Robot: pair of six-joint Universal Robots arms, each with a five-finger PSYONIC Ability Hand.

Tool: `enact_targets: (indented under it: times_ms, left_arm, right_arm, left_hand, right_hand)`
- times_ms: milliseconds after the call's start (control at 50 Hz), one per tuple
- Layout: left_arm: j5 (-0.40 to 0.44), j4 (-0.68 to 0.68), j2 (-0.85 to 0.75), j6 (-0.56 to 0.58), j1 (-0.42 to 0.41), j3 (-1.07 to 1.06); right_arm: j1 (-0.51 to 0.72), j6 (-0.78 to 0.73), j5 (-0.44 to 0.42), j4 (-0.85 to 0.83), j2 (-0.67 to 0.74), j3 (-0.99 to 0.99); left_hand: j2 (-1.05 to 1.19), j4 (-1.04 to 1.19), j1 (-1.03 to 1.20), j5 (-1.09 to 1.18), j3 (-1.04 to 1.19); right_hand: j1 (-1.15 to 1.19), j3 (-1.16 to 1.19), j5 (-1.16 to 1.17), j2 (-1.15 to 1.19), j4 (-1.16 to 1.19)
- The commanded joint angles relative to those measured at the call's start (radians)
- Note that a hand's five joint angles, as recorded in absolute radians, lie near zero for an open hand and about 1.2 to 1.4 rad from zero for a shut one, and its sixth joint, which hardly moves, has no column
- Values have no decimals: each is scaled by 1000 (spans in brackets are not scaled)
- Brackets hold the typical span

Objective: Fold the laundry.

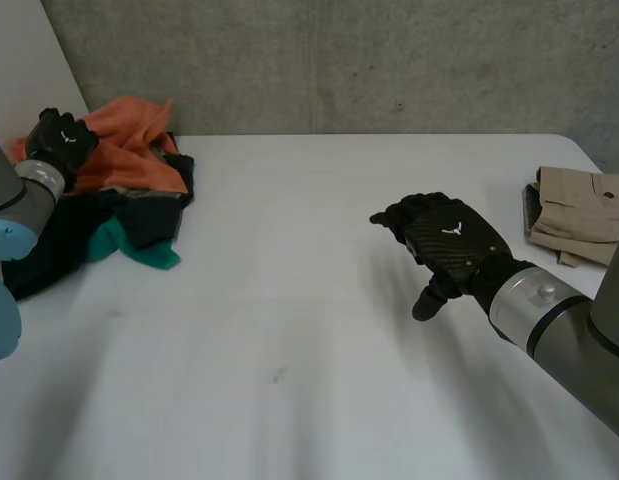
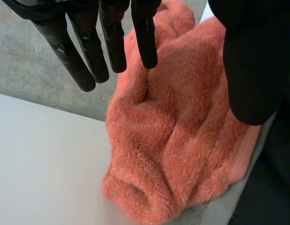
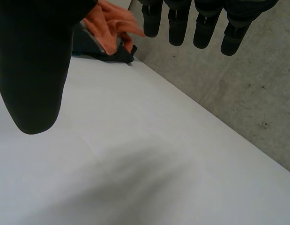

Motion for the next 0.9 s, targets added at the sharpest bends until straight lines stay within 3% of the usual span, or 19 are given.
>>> enact_targets:
  times_ms: [20, 260, 320, 360, 400, 560, 640, 720, 900]
  left_arm:
    - [33, -23, -56, 56, 22, 50]
    - [103, -37, -152, 130, 48, 113]
    - [115, -40, -164, 153, 53, 119]
    - [122, -30, -158, 155, 50, 109]
    - [122, -16, -141, 156, 47, 98]
    - [47, 174, 112, 121, -7, -115]
    - [51, 350, 363, -15, -68, -312]
    - [60, 432, 565, -164, -149, -452]
    - [46, 385, 885, -515, -411, -701]
  right_arm:
    - [-21, -1, -2, 0, 2, -6]
    - [-35, -2, -2, -4, 8, -9]
    - [-35, -6, 0, -11, 13, -9]
    - [-35, -10, 0, -14, 17, -9]
    - [-35, -13, 0, -14, 17, -9]
    - [-35, -29, 5, -14, 23, -9]
    - [-35, -27, 21, -9, 16, -16]
    - [-43, -24, 32, -8, 7, -25]
    - [-92, 11, 78, 18, -35, -58]
  left_hand:
    - [55, 51, 48, 51, 56]
    - [23, 18, 15, 19, 23]
    - [280, 276, 273, 276, 281]
    - [725, 720, 717, 721, 725]
    - [903, 898, 895, 899, 903]
    - [947, 943, 940, 943, 948]
    - [947, 943, 940, 943, 948]
    - [947, 943, 940, 943, 948]
    - [947, 943, 940, 943, 948]
  right_hand:
    - [-36, -25, -42, -26, -25]
    - [-36, -25, -42, -26, -25]
    - [-36, -25, -42, -26, -25]
    - [-36, -25, -42, -26, -25]
    - [-36, -25, -42, -26, -25]
    - [-36, -25, -42, -26, -25]
    - [-36, -25, -42, -26, -25]
    - [-36, -25, -42, -26, -25]
    - [-36, -25, -42, -26, -25]
